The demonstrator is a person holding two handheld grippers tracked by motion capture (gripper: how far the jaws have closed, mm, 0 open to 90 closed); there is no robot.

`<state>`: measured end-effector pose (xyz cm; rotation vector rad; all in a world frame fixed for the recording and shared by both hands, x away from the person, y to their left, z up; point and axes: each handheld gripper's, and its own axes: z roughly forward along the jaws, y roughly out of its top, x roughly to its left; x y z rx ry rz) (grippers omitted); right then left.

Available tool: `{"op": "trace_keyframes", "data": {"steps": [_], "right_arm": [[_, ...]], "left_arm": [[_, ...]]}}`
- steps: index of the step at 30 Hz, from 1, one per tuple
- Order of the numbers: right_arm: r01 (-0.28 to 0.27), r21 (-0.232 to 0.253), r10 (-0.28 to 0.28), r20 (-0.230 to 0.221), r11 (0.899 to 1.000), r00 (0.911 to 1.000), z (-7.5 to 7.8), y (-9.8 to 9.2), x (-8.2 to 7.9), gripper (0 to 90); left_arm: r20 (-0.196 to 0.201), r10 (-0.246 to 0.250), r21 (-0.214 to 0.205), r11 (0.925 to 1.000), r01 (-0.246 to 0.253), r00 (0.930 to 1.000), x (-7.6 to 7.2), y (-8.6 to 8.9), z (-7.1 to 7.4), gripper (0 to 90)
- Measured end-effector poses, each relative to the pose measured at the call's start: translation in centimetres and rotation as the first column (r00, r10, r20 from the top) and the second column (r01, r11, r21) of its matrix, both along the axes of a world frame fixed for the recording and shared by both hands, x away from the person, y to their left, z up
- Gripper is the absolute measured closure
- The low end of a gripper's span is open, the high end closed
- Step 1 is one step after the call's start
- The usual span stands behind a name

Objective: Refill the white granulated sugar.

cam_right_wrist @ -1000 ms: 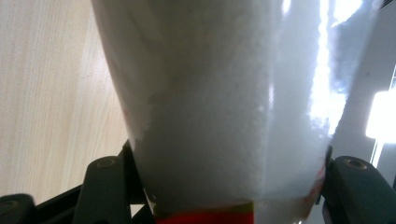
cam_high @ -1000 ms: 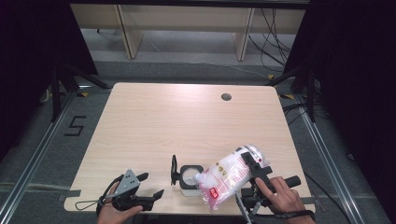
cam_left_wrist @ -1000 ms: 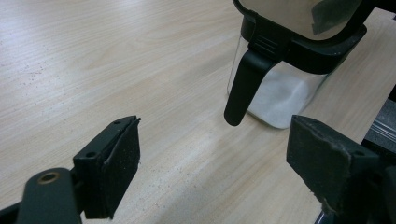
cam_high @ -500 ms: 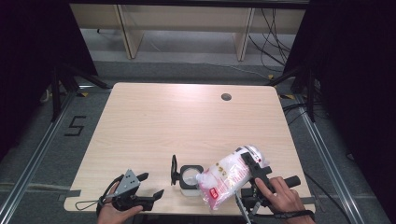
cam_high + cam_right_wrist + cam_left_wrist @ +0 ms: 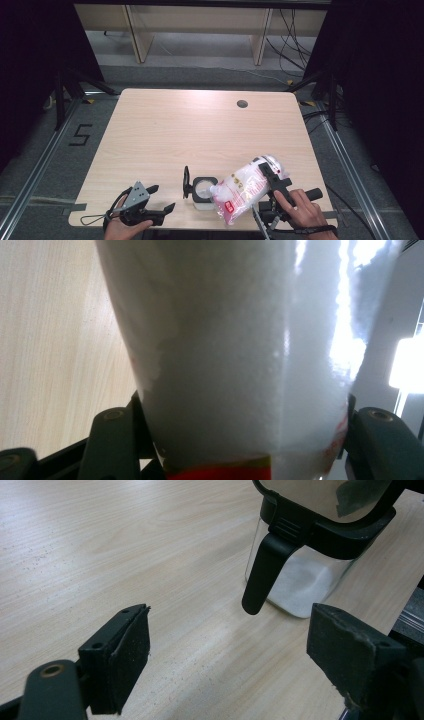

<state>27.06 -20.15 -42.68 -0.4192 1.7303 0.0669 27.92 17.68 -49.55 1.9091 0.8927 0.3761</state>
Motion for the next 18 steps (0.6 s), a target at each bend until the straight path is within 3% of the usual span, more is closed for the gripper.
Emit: {"op": "trace_keyframes", "data": {"steps": [1, 2, 3, 4, 9, 12, 14, 17, 18], "right_arm": [[0.038, 0.062, -0.037, -0.022, 0.997, 0.9991, -0.47, -0.21, -0.18, 40.1], [0.04, 0.058, -0.039, -0.02, 0.997, 0.999, -0.48, -0.21, -0.21, 40.2], [0.011, 0.013, -0.011, -0.001, 1.0, 0.9999, -0.15, -0.06, -0.08, 40.1], [0.026, 0.048, -0.026, -0.012, 0.998, 0.9996, -0.38, -0.17, -0.15, 40.1], [0.03, 0.055, -0.03, -0.015, 0.998, 0.9995, -0.39, -0.19, -0.19, 40.2], [0.015, -0.006, -0.015, -0.004, 1.0, 0.9999, 0.1, 0.03, -0.15, 40.1], [0.046, 0.041, -0.045, -0.026, 0.998, 0.9986, -0.24, -0.13, -0.33, 40.1], [0.01, 0.023, -0.01, 0.004, 1.0, 0.9999, -0.2, 0.01, -0.26, 40.1], [0.023, 0.029, -0.023, 0.0, 0.999, 0.9997, -0.19, 0.03, -0.38, 40.1]], "left_arm": [[0.003, 0.0, -0.01, 1.0, 0.0, 1.0, -0.03, -0.09, -0.01, 17.0], [0.016, -0.014, 0.004, 0.9999, 0.014, 0.9998, 0.06, 0.0, 0.05, 17.0], [0.015, -0.01, -0.001, 0.9999, 0.01, 0.9998, 0.04, -0.01, 0.06, 17.0], [0.002, -0.002, 0.003, 1.0, 0.002, 1.0, -0.01, 0.04, 0.06, 17.0], [0.002, 0.003, -0.006, 1.0, -0.003, 1.0, -0.02, -0.06, -0.01, 17.0], [0.001, 0.0, 0.003, 1.0, 0.0, 1.0, 0.01, 0.01, 0.0, 17.0], [0.012, -0.007, 0.021, 0.9998, 0.006, 0.9999, 0.11, 0.06, 0.04, 17.0], [0.0, 0.007, 0.006, 1.0, -0.007, 1.0, -0.06, -0.08, 0.05, 17.1], [0.003, 0.005, -0.003, 1.0, -0.005, 1.0, -0.03, -0.07, 0.03, 17.2]]}}
